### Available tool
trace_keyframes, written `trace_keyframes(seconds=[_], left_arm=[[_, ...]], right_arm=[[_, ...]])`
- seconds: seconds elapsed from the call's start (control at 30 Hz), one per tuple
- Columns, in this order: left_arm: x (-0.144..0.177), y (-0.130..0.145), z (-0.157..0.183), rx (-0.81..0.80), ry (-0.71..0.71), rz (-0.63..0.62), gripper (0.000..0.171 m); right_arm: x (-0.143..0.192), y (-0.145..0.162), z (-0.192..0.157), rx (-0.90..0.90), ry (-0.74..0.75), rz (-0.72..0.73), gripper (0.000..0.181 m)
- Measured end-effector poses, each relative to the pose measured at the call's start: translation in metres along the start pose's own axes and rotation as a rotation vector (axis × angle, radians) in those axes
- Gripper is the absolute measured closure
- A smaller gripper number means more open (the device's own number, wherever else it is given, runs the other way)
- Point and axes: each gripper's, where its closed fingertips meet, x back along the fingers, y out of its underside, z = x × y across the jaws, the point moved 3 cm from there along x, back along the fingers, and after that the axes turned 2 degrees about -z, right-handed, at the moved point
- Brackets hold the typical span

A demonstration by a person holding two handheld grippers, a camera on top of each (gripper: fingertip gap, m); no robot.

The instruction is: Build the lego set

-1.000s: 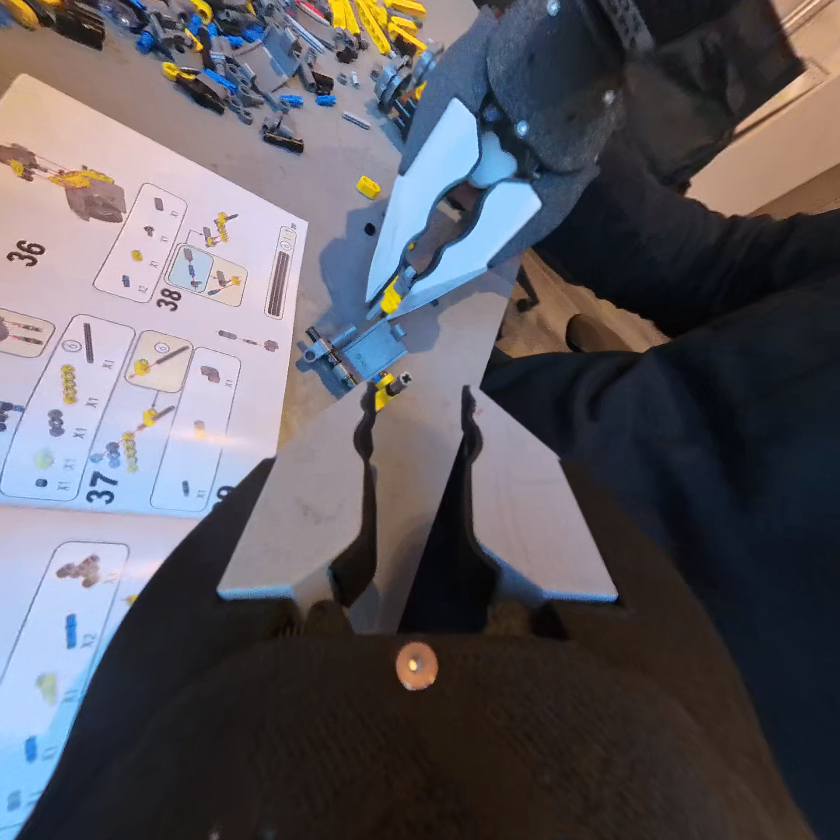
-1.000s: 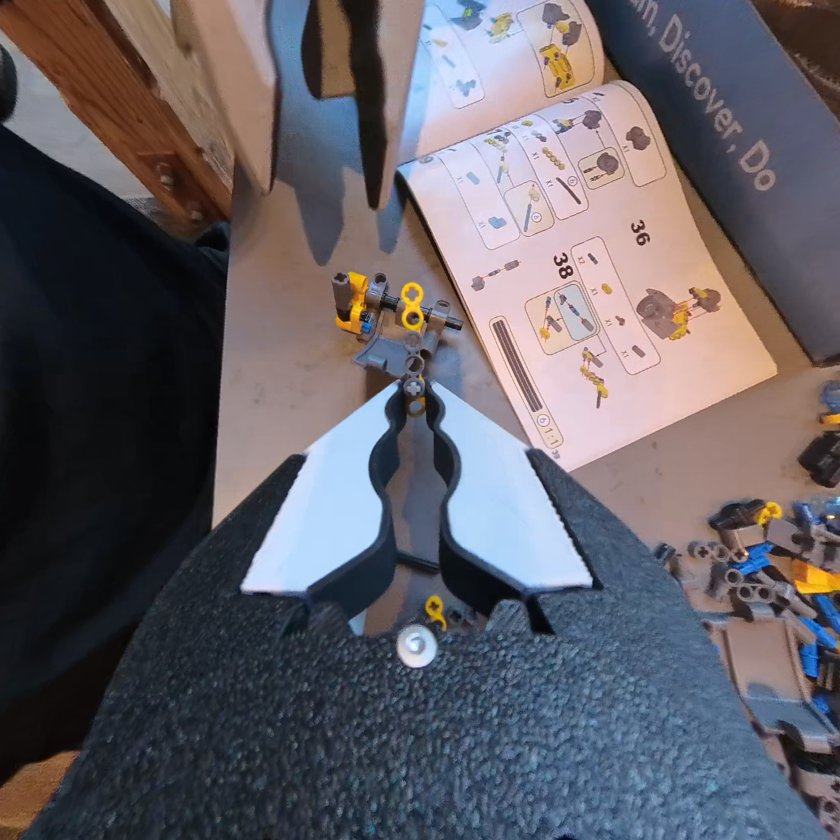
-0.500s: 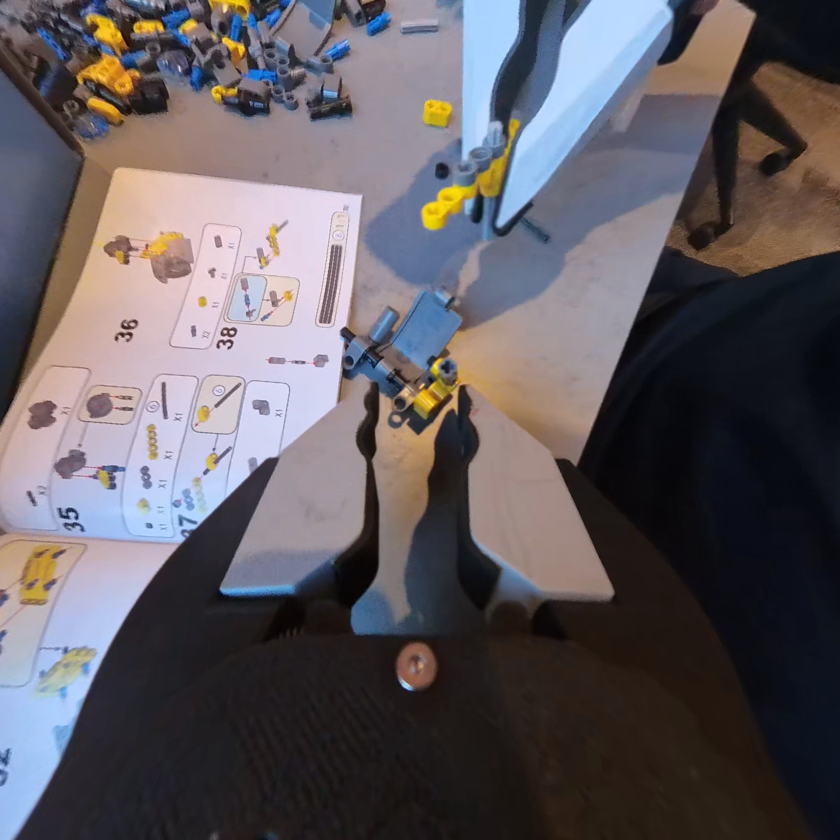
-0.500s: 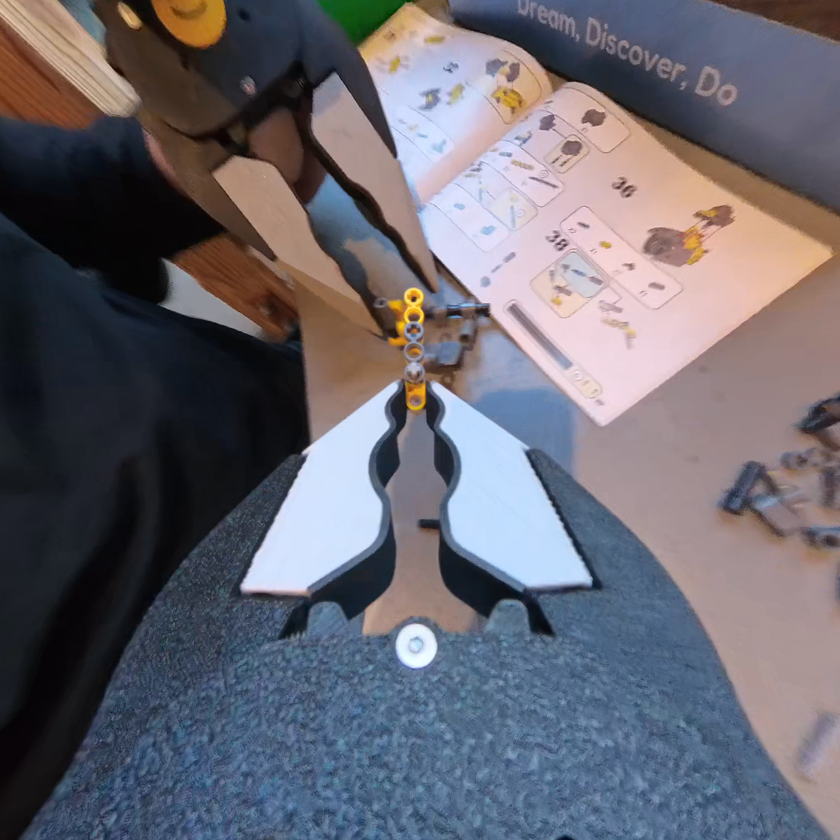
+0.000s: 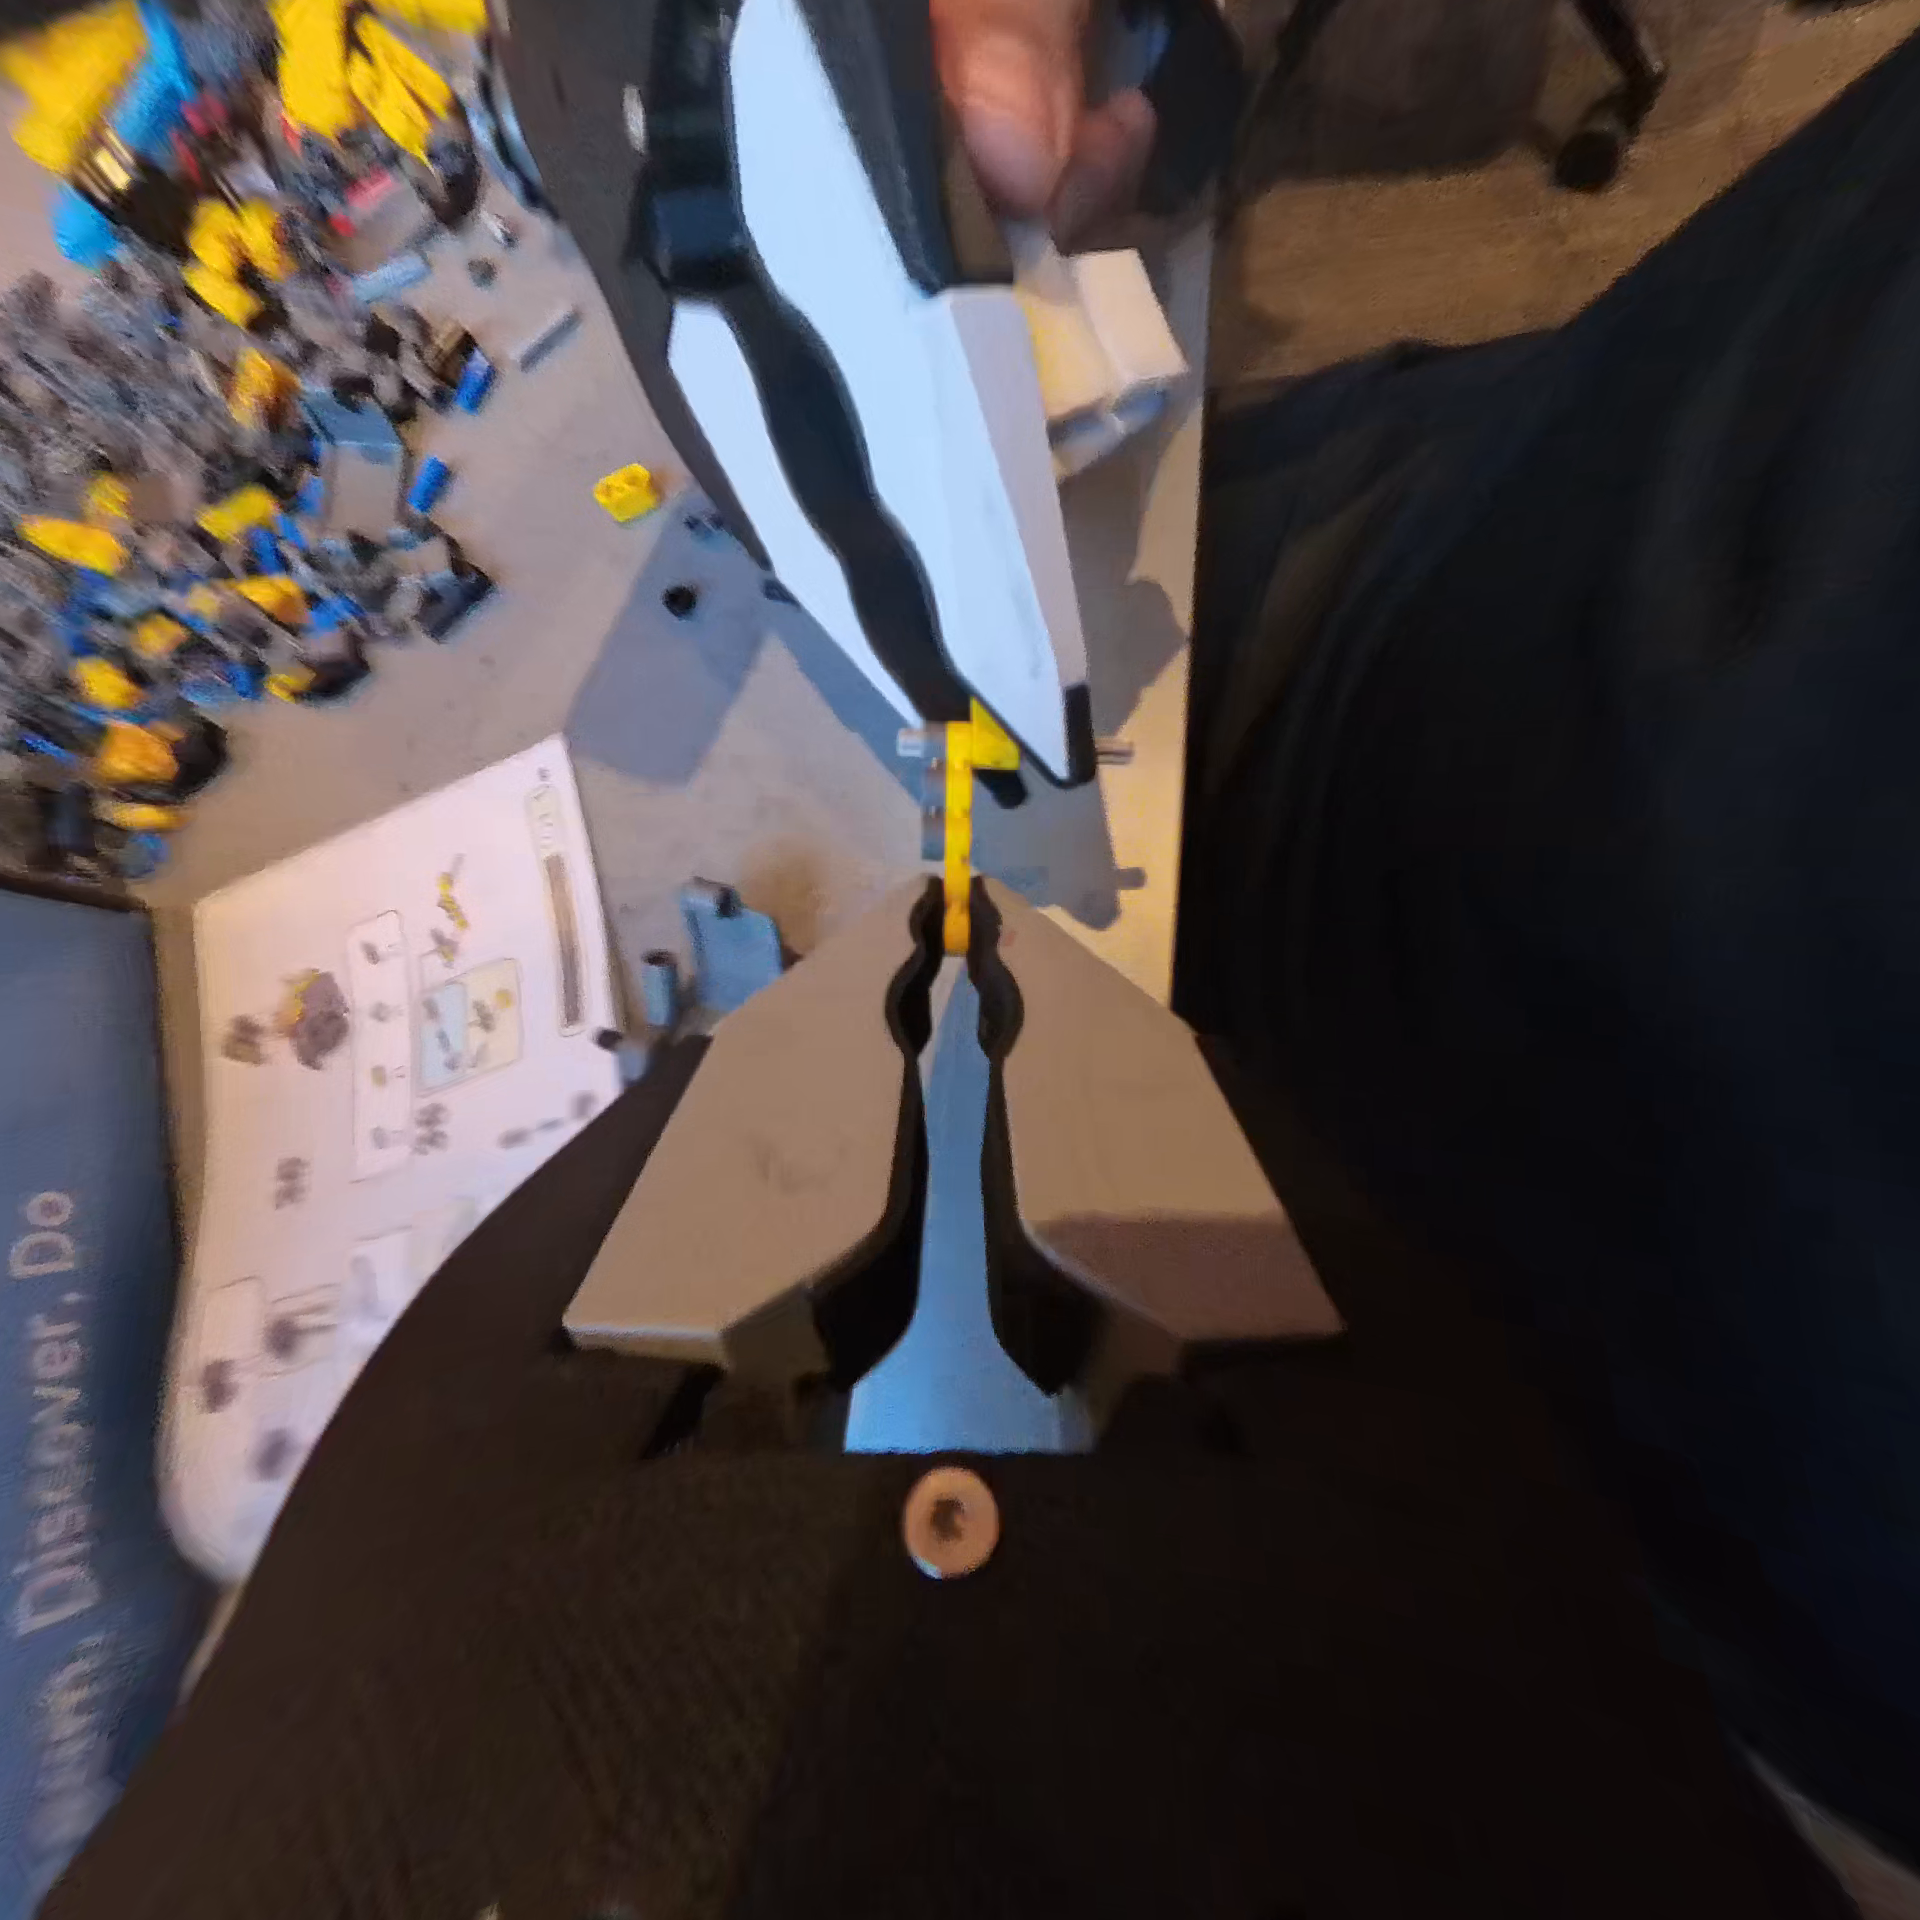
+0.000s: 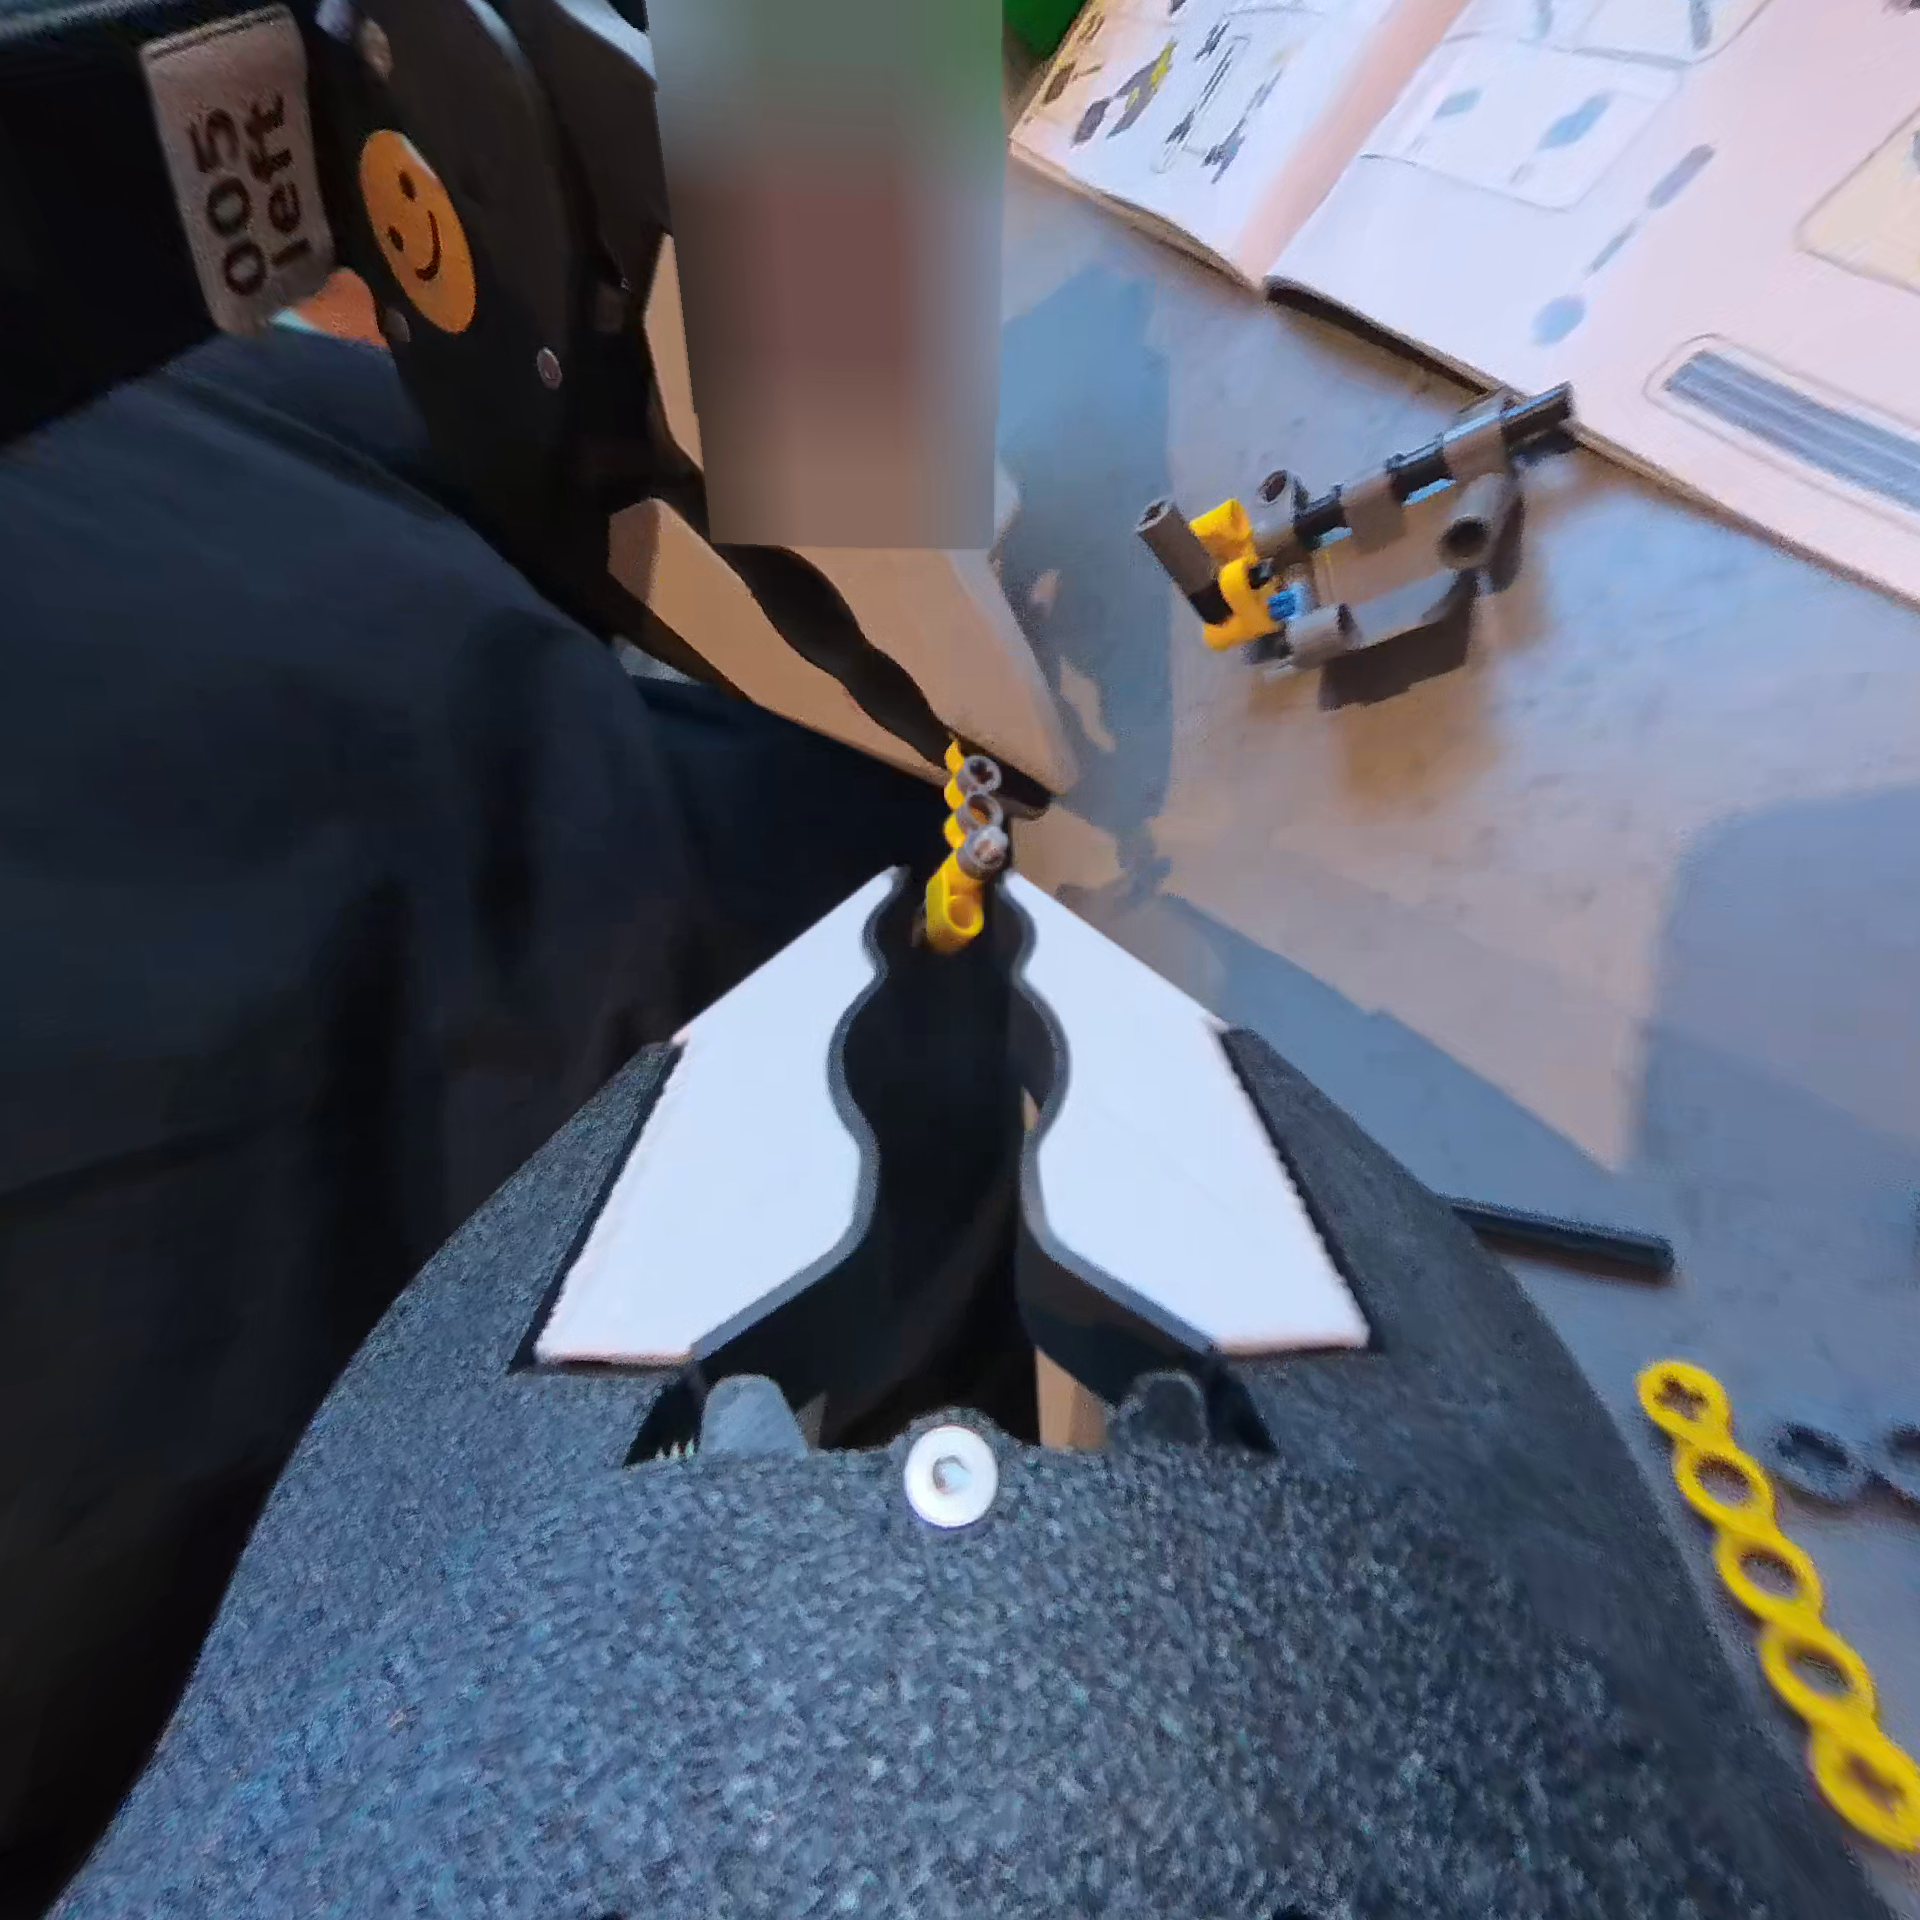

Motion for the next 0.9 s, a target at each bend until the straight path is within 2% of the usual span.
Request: trace_keyframes(seconds=[0.07,0.13,0.2,0.27,0.33,0.4,0.47,0.6,0.7,0.73,0.8,0.87,0.9], left_arm=[[-0.002,0.008,0.005,0.187,0.099,-0.018,0.169],[0.000,0.012,0.008,0.325,0.185,0.004,0.169],[0.004,0.010,0.013,0.405,0.263,0.034,0.170],[0.006,-0.001,0.021,0.426,0.328,0.116,0.170],[0.005,-0.006,0.028,0.432,0.344,0.181,0.169],[0.009,-0.006,0.031,0.406,0.282,0.261,0.169],[0.010,-0.002,0.032,0.378,0.207,0.284,0.169],[0.011,-0.012,0.041,0.265,0.191,0.356,0.169],[0.014,-0.017,0.038,0.252,0.181,0.419,0.169],[0.016,-0.019,0.038,0.255,0.185,0.445,0.169],[0.019,-0.023,0.038,0.252,0.178,0.501,0.169],[0.023,-0.029,0.041,0.239,0.181,0.557,0.169],[0.022,-0.029,0.042,0.234,0.173,0.557,0.169]], right_arm=[[0.005,0.000,0.008,0.094,0.162,0.028,0.151],[0.007,0.003,0.000,0.293,0.280,0.033,0.152],[0.003,0.008,-0.006,0.448,0.366,0.010,0.145],[-0.003,0.009,-0.004,0.506,0.412,0.004,0.142],[-0.011,0.013,-0.015,0.504,0.317,0.036,0.142],[-0.011,0.020,-0.029,0.515,0.230,0.088,0.142],[-0.006,0.022,-0.039,0.520,0.170,0.175,0.143],[0.008,0.013,-0.046,0.493,0.092,0.325,0.143],[0.011,0.006,-0.053,0.541,0.107,0.362,0.162],[0.009,0.005,-0.055,0.567,0.128,0.369,0.162],[0.008,-0.001,-0.059,0.600,0.148,0.420,0.157],[0.005,-0.005,-0.058,0.572,0.151,0.435,0.135],[0.002,-0.004,-0.060,0.561,0.122,0.435,0.138]])
